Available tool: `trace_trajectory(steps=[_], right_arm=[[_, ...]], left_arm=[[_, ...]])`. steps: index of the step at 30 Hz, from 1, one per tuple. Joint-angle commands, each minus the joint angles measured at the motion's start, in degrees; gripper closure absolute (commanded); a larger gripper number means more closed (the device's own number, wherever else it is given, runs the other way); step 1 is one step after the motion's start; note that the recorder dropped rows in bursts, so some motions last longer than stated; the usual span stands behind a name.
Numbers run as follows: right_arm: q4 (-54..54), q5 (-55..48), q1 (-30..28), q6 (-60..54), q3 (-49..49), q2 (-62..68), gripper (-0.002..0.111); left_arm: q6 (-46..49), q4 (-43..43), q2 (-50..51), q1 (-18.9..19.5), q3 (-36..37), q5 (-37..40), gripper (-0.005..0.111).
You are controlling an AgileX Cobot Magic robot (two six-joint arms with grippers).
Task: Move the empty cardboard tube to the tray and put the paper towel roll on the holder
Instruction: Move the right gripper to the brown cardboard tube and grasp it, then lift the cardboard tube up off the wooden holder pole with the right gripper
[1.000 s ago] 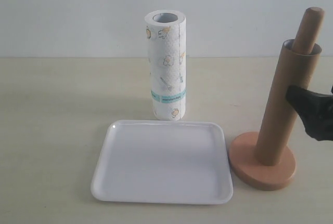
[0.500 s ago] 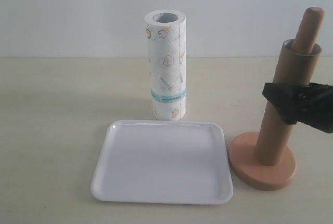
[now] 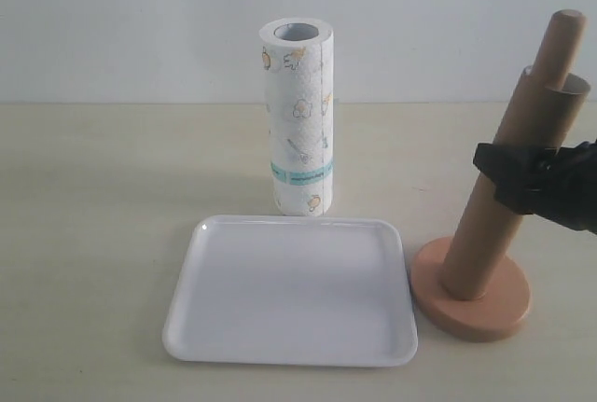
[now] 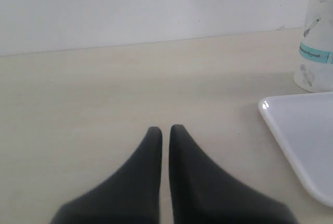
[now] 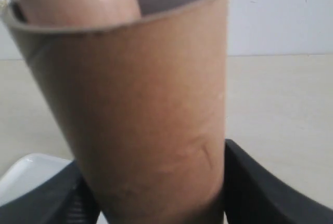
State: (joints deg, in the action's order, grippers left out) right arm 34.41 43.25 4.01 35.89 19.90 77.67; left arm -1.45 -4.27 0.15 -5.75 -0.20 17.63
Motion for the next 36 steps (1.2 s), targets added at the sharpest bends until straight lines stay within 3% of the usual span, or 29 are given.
trace_trajectory(steps=[1,13,21,24,31,36], right_arm=[[0.13,1.83,0.01,-0.27,0.28,0.07,0.108],[3.86,6.14,0.01,-0.51,0.28,-7.91,0.108],[5.51,-10.41,0.01,2.79,8.18,-24.27,0.108],[6.94,-11.86,0.01,5.79,12.82,-28.57,0.108],[26.98,-11.56,0.01,30.45,31.68,-31.78,0.108],[37.69,1.52,0.01,39.95,34.59,-31.19,0.108]], left_arm=[[-0.01,-0.05,-0.15,0.14,0.20,-0.08,0.102],[-0.01,-0.05,-0.15,0.14,0.20,-0.08,0.102],[-0.01,-0.05,-0.15,0.14,0.20,-0.08,0.102],[-0.01,-0.05,-0.15,0.14,0.20,-0.08,0.102],[-0.01,-0.05,-0.15,0.14,0.20,-0.08,0.102],[-0.01,-0.05,-0.15,0.14,0.20,-0.08,0.102]])
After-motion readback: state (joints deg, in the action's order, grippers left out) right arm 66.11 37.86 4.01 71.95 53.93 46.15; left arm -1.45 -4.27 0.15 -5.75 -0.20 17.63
